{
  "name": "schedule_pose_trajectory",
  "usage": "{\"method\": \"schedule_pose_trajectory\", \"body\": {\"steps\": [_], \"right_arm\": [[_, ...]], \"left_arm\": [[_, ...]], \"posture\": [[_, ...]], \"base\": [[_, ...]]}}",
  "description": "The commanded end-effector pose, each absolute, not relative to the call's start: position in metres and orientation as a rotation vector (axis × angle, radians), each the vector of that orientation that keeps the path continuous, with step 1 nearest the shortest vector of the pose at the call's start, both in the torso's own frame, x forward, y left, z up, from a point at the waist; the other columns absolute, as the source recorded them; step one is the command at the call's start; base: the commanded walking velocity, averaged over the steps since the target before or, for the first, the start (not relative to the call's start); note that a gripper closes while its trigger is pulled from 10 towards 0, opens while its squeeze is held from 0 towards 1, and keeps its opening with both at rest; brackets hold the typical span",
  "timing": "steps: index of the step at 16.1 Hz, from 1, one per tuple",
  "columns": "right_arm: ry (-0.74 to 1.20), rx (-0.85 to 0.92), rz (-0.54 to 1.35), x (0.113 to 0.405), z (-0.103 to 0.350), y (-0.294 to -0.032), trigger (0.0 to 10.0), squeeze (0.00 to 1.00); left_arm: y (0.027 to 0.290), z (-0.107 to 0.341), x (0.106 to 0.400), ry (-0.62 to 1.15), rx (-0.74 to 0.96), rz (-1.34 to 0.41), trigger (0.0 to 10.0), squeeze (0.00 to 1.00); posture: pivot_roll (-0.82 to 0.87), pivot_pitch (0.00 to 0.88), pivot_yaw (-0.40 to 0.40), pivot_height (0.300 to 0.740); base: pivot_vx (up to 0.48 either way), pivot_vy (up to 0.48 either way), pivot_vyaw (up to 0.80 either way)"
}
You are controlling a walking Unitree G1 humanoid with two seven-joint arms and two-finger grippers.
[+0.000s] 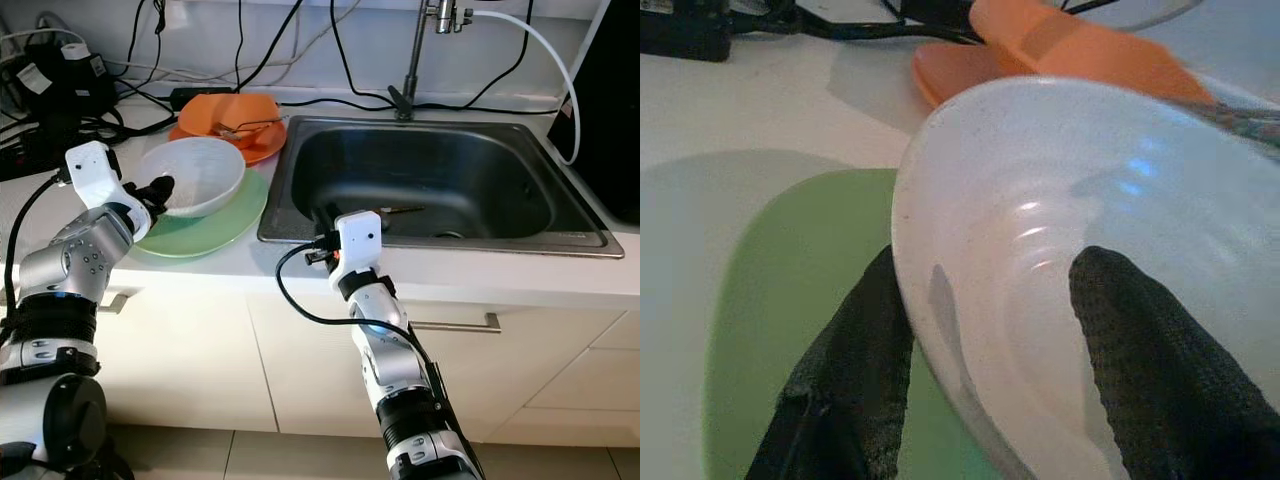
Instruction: Kitchen organization
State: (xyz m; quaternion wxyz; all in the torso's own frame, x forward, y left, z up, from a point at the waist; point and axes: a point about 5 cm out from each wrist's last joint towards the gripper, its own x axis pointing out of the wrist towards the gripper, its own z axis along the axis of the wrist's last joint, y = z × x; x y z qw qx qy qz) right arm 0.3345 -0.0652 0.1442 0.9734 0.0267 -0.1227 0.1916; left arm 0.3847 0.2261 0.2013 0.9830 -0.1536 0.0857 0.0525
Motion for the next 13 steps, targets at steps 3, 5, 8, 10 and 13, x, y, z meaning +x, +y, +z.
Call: {"method": "schedule_pose_trajectory", "body": {"steps": [3, 5, 8, 10, 13], "right_arm": [[-0.260, 0.048, 0.379, 0.338, 0.150, -0.066, 10.0, 0.00], [-0.260, 0.046, 0.380, 0.338, 0.150, -0.067, 10.0, 0.00], [-0.259, 0.044, 0.379, 0.338, 0.150, -0.067, 10.0, 0.00], [-0.259, 0.044, 0.379, 0.338, 0.150, -0.067, 10.0, 0.00], [-0.256, 0.045, 0.378, 0.338, 0.149, -0.066, 10.0, 0.00]], "left_arm": [[0.224, 0.195, 0.382, 0.196, -0.328, 0.107, 0.0, 0.00], [0.223, 0.195, 0.382, 0.199, -0.331, 0.104, 0.0, 0.00], [0.214, 0.188, 0.379, 0.222, -0.347, 0.080, 0.0, 0.00], [0.213, 0.187, 0.378, 0.226, -0.351, 0.081, 0.0, 0.00], [0.209, 0.190, 0.376, 0.197, -0.360, 0.091, 0.0, 0.00]], "posture": [[0.03, 0.000, 0.023, 0.740], [0.03, 0.000, 0.025, 0.740], [0.03, 0.000, 0.024, 0.740], [0.03, 0.000, 0.024, 0.740], [0.04, 0.000, 0.021, 0.740]], "base": [[0.000, 0.000, 0.00], [0.000, 0.000, 0.00], [0.000, 0.000, 0.00], [0.000, 0.000, 0.00], [0.000, 0.000, 0.00]]}}
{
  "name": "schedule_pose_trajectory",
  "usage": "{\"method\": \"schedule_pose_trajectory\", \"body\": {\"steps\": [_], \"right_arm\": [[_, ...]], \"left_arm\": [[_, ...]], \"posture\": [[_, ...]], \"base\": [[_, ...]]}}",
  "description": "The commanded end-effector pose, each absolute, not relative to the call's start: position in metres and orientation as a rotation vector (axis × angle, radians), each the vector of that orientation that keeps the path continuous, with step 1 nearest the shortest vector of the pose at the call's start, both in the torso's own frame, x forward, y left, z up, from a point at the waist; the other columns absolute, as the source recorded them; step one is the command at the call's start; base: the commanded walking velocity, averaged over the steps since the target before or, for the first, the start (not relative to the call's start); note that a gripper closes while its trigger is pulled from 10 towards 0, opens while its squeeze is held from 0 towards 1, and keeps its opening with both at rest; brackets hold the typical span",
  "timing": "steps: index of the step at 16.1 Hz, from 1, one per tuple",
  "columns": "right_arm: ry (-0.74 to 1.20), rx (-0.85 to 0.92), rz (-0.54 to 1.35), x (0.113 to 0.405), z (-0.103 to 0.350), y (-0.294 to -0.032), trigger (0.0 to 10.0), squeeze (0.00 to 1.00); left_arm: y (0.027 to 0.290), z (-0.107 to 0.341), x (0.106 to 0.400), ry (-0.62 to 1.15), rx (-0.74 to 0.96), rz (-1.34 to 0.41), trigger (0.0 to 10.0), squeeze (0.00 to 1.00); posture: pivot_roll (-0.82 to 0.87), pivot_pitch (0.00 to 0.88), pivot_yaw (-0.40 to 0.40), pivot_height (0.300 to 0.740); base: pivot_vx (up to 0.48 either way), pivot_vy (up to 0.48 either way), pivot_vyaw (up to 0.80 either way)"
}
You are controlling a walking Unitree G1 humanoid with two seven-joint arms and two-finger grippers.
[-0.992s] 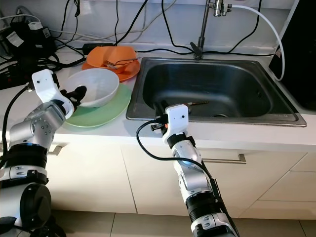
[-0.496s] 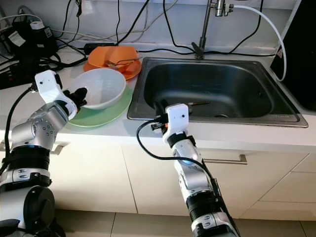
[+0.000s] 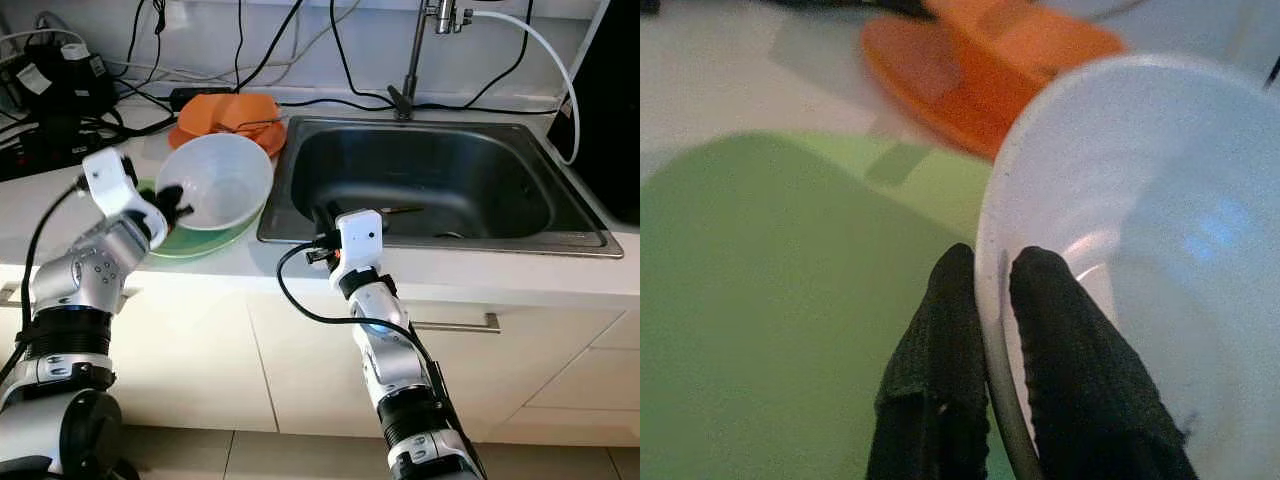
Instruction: Kitchen organization
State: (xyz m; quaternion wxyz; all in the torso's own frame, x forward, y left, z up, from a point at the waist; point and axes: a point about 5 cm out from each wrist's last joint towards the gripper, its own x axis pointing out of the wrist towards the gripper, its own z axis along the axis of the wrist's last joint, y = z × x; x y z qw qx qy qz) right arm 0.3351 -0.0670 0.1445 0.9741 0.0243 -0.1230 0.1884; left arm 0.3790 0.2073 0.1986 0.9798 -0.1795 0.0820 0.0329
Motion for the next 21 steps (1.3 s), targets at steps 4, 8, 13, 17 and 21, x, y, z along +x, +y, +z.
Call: {"method": "schedule_pose_trajectory", "body": {"steps": [4, 8, 13, 17, 21], "right_arm": [[-0.250, 0.048, 0.369, 0.337, 0.147, -0.067, 10.0, 0.00], [-0.253, 0.048, 0.364, 0.339, 0.149, -0.068, 10.0, 0.00], [-0.254, 0.052, 0.360, 0.340, 0.149, -0.068, 10.0, 0.00], [-0.268, 0.055, 0.356, 0.341, 0.154, -0.070, 10.0, 0.00], [-0.303, 0.160, 0.325, 0.347, 0.174, -0.077, 10.0, 0.00]], "left_arm": [[0.204, 0.209, 0.375, 0.049, -0.437, 0.093, 0.0, 0.00], [0.203, 0.220, 0.373, -0.016, -0.455, 0.094, 0.0, 0.00], [0.193, 0.247, 0.366, -0.216, -0.503, 0.023, 0.0, 0.00], [0.178, 0.258, 0.361, -0.297, -0.467, -0.037, 10.0, 0.00], [0.160, 0.254, 0.359, -0.304, -0.380, -0.069, 10.0, 0.00]], "posture": [[0.03, 0.000, 0.022, 0.740], [0.04, 0.000, 0.020, 0.740], [0.04, 0.000, 0.016, 0.740], [0.03, 0.000, 0.014, 0.740], [0.03, 0.000, 0.017, 0.740]], "base": [[0.000, 0.000, 0.00], [0.000, 0.000, 0.00], [0.000, 0.000, 0.00], [0.000, 0.000, 0.00], [0.000, 0.000, 0.00]]}}
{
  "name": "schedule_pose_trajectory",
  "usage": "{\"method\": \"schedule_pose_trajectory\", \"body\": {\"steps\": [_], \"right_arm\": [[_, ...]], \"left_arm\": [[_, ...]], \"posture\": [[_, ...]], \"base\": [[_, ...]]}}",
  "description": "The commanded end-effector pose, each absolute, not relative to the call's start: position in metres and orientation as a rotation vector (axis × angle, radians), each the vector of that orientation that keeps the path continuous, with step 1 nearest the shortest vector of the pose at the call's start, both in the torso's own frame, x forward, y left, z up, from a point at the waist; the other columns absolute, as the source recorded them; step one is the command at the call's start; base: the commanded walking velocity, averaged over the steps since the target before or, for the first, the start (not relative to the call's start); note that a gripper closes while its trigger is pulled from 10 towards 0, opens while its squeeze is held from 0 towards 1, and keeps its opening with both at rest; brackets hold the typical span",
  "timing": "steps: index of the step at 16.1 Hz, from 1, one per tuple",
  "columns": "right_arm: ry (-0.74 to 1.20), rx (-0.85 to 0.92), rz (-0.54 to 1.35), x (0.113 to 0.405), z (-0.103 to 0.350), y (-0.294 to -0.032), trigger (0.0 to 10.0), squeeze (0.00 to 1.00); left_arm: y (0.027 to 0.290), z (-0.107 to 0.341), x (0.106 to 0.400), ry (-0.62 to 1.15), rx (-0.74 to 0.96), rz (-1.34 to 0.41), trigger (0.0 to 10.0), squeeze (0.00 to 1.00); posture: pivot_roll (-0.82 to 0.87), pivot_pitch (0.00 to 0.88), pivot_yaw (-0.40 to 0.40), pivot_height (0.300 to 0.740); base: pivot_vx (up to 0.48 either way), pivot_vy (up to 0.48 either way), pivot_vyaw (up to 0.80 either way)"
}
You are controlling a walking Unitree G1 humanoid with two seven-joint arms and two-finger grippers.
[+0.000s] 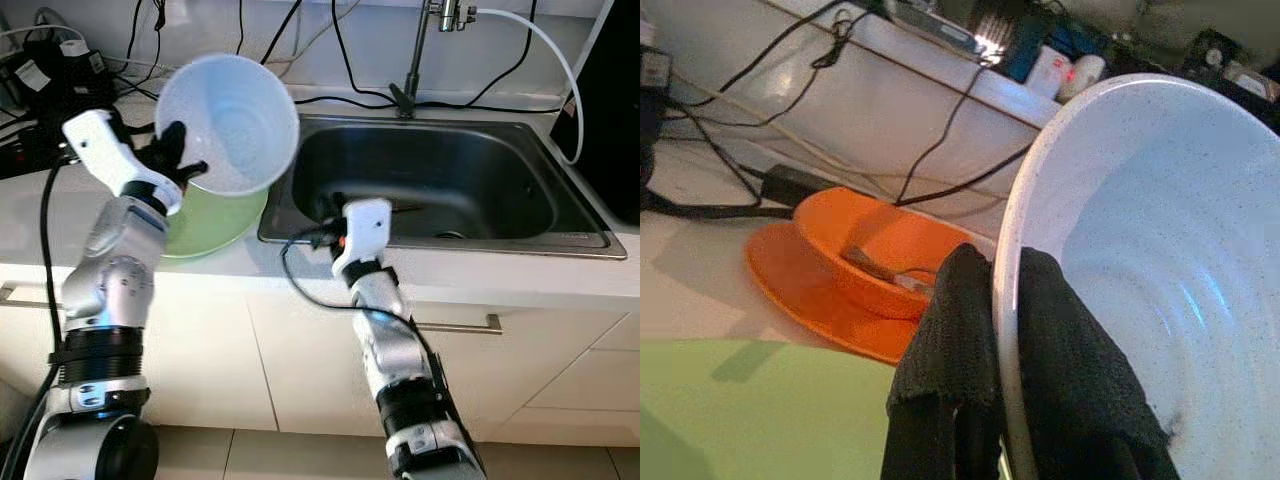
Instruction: Kitchen organization
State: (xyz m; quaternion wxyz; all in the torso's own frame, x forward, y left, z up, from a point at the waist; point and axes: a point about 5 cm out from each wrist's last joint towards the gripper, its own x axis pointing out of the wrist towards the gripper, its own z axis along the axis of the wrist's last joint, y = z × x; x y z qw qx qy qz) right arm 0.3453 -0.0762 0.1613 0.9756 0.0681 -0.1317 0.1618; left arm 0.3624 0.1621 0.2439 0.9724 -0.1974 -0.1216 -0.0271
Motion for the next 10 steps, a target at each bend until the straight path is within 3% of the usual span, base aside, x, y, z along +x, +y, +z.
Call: {"method": "schedule_pose_trajectory", "body": {"steps": [1, 8, 9, 10], "right_arm": [[-0.314, 0.183, 0.319, 0.349, 0.179, -0.080, 10.0, 0.00], [-0.352, 0.295, 0.316, 0.353, 0.204, -0.092, 10.0, 0.00], [-0.351, 0.303, 0.317, 0.353, 0.205, -0.093, 6.8, 0.95], [-0.345, 0.306, 0.318, 0.353, 0.204, -0.093, 5.8, 1.00]], "left_arm": [[0.158, 0.254, 0.359, -0.304, -0.382, -0.076, 10.0, 0.00], [0.158, 0.251, 0.359, -0.311, -0.343, -0.074, 10.0, 0.00], [0.156, 0.251, 0.358, -0.312, -0.341, -0.077, 10.0, 0.00], [0.155, 0.251, 0.358, -0.312, -0.340, -0.077, 10.0, 0.00]], "posture": [[0.02, 0.000, 0.018, 0.740], [0.02, 0.000, 0.018, 0.740], [0.02, 0.000, 0.018, 0.740], [0.02, 0.000, 0.018, 0.740]], "base": [[0.000, 0.000, 0.00], [0.000, 0.000, 0.00], [0.000, 0.000, 0.00], [0.000, 0.000, 0.00]]}}
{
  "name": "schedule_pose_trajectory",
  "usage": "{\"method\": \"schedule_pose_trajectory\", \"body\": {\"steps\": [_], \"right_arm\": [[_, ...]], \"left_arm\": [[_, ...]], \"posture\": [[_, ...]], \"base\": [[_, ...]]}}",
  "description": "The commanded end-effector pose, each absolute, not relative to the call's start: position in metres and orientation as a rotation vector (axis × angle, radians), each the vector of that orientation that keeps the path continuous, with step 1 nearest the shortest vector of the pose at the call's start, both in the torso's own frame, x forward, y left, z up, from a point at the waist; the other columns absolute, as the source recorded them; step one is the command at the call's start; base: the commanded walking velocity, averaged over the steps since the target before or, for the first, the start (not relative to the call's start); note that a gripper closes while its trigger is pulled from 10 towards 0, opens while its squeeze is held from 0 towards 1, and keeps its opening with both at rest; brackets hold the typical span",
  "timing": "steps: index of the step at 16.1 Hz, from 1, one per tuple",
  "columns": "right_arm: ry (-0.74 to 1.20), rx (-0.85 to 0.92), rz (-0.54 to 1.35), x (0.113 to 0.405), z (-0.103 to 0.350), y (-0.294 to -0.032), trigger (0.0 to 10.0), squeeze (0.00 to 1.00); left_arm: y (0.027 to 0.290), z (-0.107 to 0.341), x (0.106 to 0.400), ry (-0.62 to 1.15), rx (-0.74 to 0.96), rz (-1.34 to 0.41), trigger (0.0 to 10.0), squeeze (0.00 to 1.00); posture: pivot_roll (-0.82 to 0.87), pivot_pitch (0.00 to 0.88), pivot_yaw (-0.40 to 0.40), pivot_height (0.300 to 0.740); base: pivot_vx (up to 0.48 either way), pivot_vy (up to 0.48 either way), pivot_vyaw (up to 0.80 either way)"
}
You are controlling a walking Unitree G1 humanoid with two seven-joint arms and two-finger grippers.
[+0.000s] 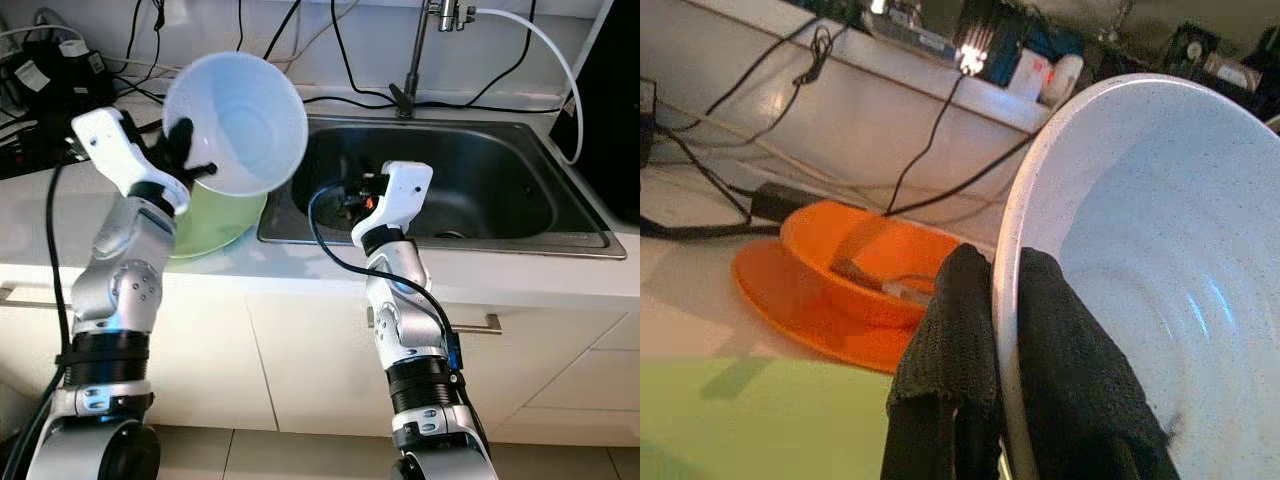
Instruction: Kitchen organization
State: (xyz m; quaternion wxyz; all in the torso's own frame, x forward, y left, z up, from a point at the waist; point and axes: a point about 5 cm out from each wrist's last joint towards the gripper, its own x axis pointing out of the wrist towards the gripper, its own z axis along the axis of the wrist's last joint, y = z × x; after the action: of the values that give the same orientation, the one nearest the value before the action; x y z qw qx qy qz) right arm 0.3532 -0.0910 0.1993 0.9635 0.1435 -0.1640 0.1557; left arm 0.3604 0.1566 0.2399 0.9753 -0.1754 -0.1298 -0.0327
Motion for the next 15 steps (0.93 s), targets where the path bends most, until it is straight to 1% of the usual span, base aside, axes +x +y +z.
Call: {"method": "schedule_pose_trajectory", "body": {"steps": [1, 2, 3, 5, 6, 7, 8, 9, 10, 15], "right_arm": [[-0.334, 0.302, 0.324, 0.353, 0.203, -0.093, 10.0, 1.00], [-0.324, 0.296, 0.328, 0.353, 0.201, -0.092, 10.0, 0.41], [-0.318, 0.291, 0.326, 0.353, 0.199, -0.091, 10.0, 0.00], [-0.314, 0.297, 0.331, 0.352, 0.199, -0.090, 10.0, 0.00], [-0.315, 0.301, 0.336, 0.352, 0.200, -0.089, 10.0, 0.22], [-0.315, 0.304, 0.338, 0.352, 0.200, -0.089, 10.0, 0.51], [-0.316, 0.308, 0.347, 0.352, 0.201, -0.089, 10.0, 1.00], [-0.316, 0.304, 0.350, 0.352, 0.202, -0.089, 10.0, 1.00], [-0.317, 0.304, 0.352, 0.352, 0.203, -0.088, 10.0, 0.00], [-0.295, 0.534, 0.419, 0.351, 0.217, -0.082, 10.0, 0.00]], "left_arm": [[0.153, 0.251, 0.357, -0.311, -0.343, -0.077, 10.0, 0.00], [0.152, 0.253, 0.357, -0.313, -0.345, -0.080, 10.0, 0.00], [0.151, 0.253, 0.357, -0.313, -0.346, -0.082, 10.0, 0.00], [0.151, 0.253, 0.357, -0.309, -0.348, -0.082, 10.0, 0.00], [0.151, 0.253, 0.358, -0.307, -0.350, -0.081, 10.0, 0.00], [0.151, 0.252, 0.358, -0.306, -0.351, -0.081, 10.0, 0.00], [0.152, 0.252, 0.359, -0.305, -0.351, -0.082, 10.0, 0.00], [0.152, 0.252, 0.359, -0.306, -0.350, -0.082, 10.0, 0.00], [0.153, 0.253, 0.360, -0.307, -0.351, -0.082, 10.0, 0.00], [0.154, 0.251, 0.361, -0.306, -0.338, -0.085, 10.0, 0.00]], "posture": [[0.02, 0.000, 0.018, 0.740], [0.02, 0.000, 0.018, 0.740], [0.02, 0.000, 0.019, 0.740], [0.02, 0.000, 0.019, 0.740], [0.02, 0.000, 0.019, 0.740], [0.02, 0.000, 0.020, 0.740], [0.02, 0.000, 0.020, 0.740], [0.02, 0.000, 0.020, 0.740], [0.02, 0.000, 0.022, 0.740], [0.02, 0.000, 0.017, 0.740]], "base": [[0.000, 0.000, 0.00], [0.000, 0.000, 0.00], [0.000, 0.000, 0.00], [0.000, 0.000, 0.00], [0.000, 0.000, 0.00], [0.000, 0.000, 0.00], [0.000, 0.000, 0.00], [0.000, 0.000, 0.00], [0.000, 0.000, 0.00], [0.000, 0.000, 0.00]]}}
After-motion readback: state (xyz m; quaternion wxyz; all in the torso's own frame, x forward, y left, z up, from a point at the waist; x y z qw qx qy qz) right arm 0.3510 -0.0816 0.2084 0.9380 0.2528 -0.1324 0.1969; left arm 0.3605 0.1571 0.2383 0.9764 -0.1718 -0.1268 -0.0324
